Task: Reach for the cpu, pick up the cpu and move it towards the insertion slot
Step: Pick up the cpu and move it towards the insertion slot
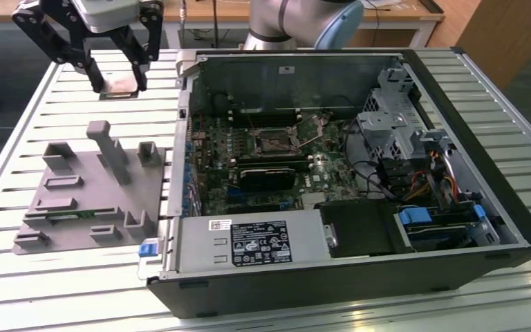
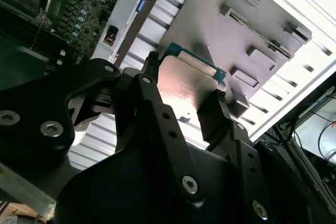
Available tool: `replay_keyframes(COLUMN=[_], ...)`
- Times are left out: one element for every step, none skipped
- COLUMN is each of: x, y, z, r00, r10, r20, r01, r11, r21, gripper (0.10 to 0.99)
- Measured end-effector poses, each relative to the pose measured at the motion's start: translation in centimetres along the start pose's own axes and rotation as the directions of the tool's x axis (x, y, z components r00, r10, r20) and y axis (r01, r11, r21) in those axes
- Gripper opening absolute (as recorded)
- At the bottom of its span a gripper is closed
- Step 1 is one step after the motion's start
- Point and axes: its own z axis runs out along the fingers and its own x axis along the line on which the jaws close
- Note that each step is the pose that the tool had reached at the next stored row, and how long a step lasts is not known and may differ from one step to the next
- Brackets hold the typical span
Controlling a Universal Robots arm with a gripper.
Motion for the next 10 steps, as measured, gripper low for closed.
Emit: replay_keyframes(x=[-0.14, -0.28, -0.42, -0.56, -0.69, -0.82, -0.95, -1.09, -1.23, -1.40], y=[-0.01, -0.01, -0.01, -0.01, -0.02, -0.02, -0.02, -0.02, -0.03, -0.03], z=[0.00, 0.00, -0.01, 0.00, 0.00, -0.01, 0.00, 0.00, 0.00, 0.00], r00=[1.0000, 1.0000, 1.0000, 1.0000, 1.0000, 1.0000, 1.0000, 1.0000, 1.0000, 1.0000], r10=[0.000, 0.000, 0.000, 0.000, 0.000, 0.000, 0.000, 0.000, 0.000, 0.000], r20=[0.0000, 0.0000, -0.0001, 0.0000, 0.0000, -0.0001, 0.0000, 0.0000, 0.0000, 0.0000], r01=[0.000, 0.000, 0.000, 0.000, 0.000, 0.000, 0.000, 0.000, 0.000, 0.000], r11=[1.0000, 1.0000, 1.0000, 1.0000, 1.0000, 1.0000, 1.0000, 1.0000, 1.0000, 1.0000], r21=[0.000, 0.000, 0.000, 0.000, 0.000, 0.000, 0.000, 0.000, 0.000, 0.000], gripper=[0.545, 0.545, 0.545, 0.545, 0.545, 0.545, 0.545, 0.545, 0.545, 0.545])
